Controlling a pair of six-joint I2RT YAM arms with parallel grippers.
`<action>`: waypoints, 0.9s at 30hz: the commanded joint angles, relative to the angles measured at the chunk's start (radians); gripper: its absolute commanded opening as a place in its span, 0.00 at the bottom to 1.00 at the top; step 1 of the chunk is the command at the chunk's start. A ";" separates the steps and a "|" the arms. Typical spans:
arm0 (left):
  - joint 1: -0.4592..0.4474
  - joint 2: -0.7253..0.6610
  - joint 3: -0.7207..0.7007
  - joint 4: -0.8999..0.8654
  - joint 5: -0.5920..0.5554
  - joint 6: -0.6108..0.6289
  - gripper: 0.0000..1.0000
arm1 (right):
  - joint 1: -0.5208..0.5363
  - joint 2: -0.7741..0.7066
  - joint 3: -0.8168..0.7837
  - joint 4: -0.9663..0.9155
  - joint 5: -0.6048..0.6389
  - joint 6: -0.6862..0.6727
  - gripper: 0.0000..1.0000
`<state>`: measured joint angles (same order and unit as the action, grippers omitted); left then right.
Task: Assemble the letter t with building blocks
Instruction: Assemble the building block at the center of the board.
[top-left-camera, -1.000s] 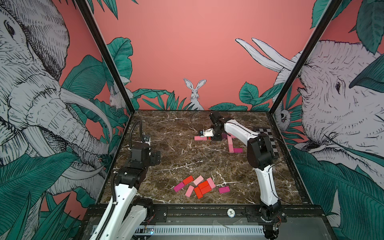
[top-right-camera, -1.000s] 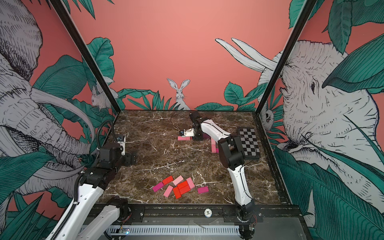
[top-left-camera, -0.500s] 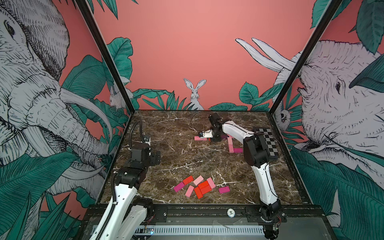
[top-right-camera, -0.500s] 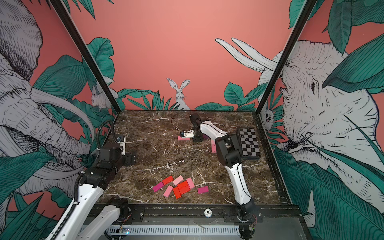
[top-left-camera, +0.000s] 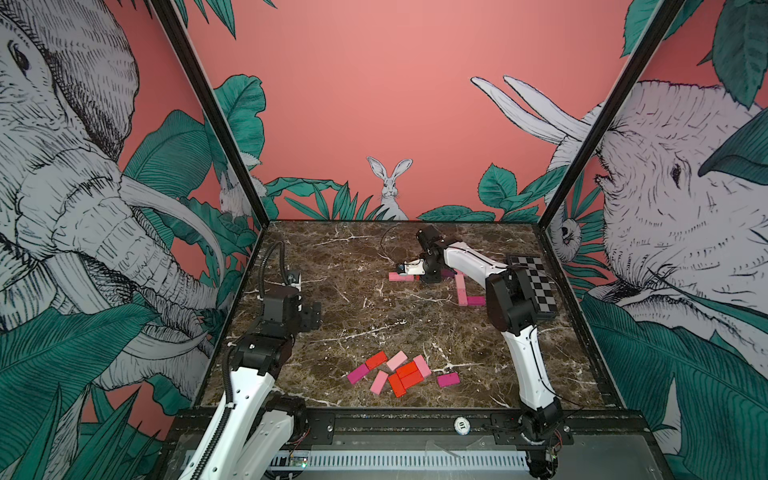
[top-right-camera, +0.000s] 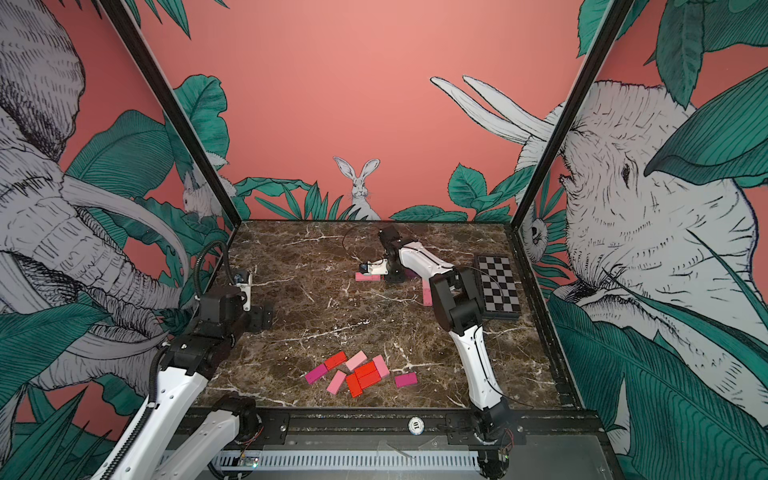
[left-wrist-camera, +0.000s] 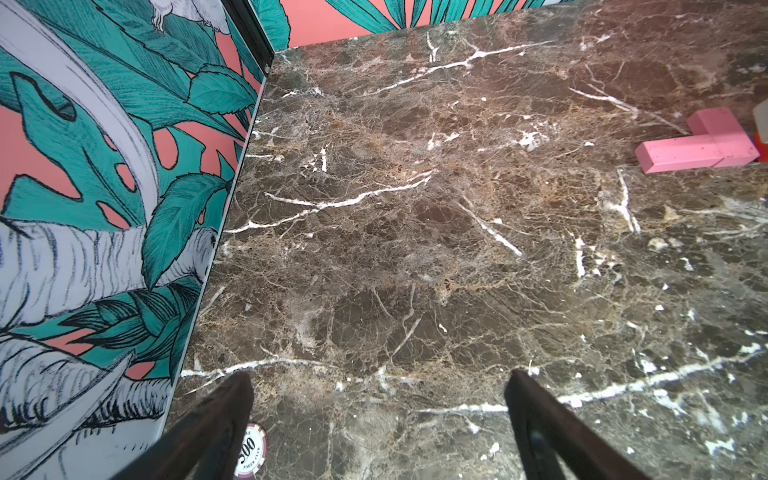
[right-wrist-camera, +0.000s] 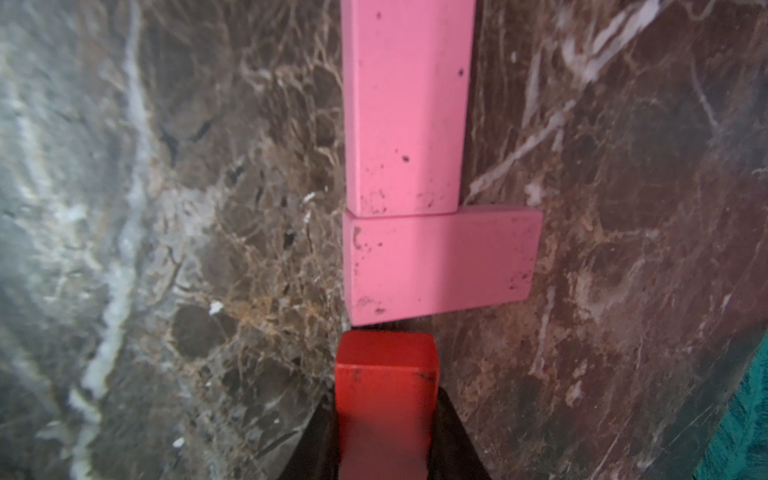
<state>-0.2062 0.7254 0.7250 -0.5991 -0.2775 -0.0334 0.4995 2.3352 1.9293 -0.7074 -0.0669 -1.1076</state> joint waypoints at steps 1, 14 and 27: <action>0.002 -0.002 -0.012 0.014 -0.006 0.000 0.97 | 0.006 0.022 0.002 -0.002 -0.011 0.005 0.21; 0.002 -0.001 -0.009 0.013 -0.005 0.000 0.97 | 0.016 0.036 -0.002 0.002 -0.006 0.011 0.25; 0.002 0.001 -0.010 0.012 -0.005 -0.001 0.97 | 0.019 0.041 -0.008 0.008 -0.008 0.020 0.27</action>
<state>-0.2062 0.7261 0.7246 -0.5991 -0.2775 -0.0334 0.5106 2.3413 1.9293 -0.6910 -0.0624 -1.1030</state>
